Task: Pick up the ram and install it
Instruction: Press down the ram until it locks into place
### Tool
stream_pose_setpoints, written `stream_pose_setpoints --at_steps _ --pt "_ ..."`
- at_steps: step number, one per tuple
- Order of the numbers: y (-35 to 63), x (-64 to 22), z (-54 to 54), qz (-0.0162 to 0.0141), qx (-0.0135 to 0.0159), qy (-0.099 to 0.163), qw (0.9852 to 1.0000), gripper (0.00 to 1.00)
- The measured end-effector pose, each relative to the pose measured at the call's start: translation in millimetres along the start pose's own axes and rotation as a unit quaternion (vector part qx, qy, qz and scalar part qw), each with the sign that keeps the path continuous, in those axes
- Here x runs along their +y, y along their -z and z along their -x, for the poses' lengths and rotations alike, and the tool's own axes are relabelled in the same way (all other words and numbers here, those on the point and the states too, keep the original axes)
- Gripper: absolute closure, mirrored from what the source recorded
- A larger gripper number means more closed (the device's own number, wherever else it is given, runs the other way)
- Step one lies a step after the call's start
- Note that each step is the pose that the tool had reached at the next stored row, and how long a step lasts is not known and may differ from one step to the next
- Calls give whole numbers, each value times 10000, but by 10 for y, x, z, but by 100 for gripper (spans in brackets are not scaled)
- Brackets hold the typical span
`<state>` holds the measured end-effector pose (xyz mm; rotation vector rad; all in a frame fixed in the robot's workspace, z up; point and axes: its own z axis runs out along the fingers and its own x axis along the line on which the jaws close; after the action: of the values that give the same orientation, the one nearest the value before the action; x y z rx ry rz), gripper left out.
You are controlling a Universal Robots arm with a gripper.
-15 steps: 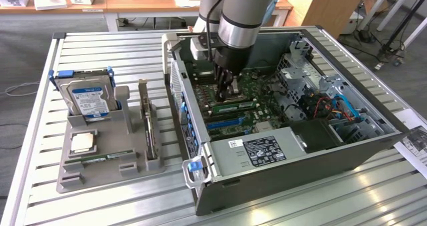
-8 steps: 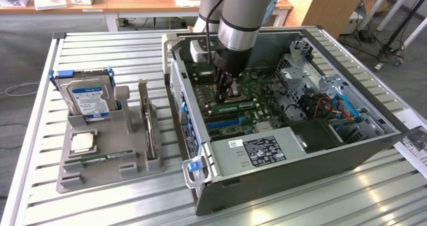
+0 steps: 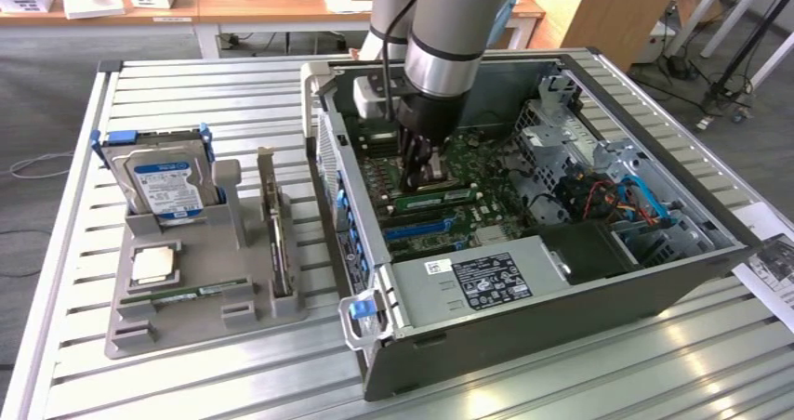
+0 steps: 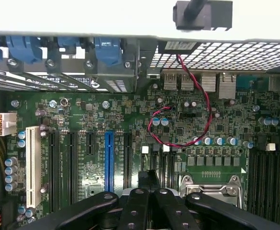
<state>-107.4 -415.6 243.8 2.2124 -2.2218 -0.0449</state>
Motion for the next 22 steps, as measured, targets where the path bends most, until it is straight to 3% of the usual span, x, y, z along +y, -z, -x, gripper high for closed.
stream_pose_setpoints --at_steps 22 --pt "-98 -2 -2 0 0 0 10000 89"
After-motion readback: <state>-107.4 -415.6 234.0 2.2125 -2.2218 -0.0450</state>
